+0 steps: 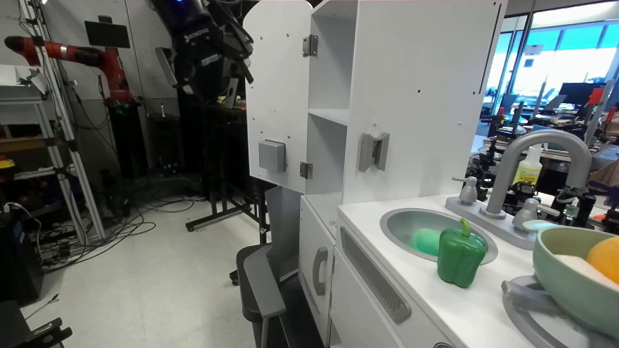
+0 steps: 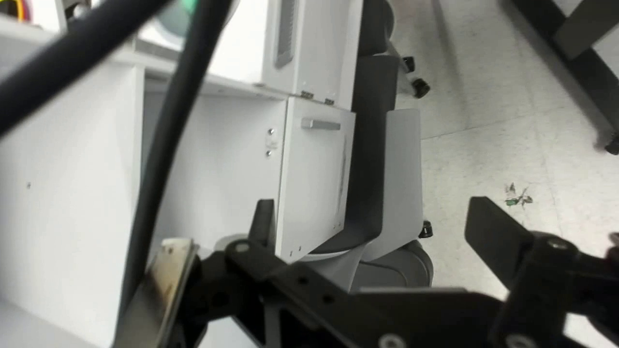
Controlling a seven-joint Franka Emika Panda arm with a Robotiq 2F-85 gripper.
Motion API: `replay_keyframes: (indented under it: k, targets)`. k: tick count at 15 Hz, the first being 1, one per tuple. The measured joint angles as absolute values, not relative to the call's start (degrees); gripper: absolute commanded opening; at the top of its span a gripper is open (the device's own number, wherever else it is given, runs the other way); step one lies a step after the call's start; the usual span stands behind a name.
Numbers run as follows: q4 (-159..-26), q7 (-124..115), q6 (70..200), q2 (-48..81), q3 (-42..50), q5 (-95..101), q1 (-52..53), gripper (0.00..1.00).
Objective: Open the upper cabinet on the left, place the black bottle on the top shelf of the cabinet, place the green pepper from the counter on the top shelf in the cabinet
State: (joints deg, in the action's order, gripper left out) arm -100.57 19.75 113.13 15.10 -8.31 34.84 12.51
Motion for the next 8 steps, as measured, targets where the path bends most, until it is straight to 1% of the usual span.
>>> replay_keyframes:
  k: [5,8]
  targets:
    - [-117.7,8.5,112.5,1.9,-8.3,25.2,11.3,1.0]
    - [-128.1,1.9,114.4,-6.2,-8.0,21.0,10.2,1.0]
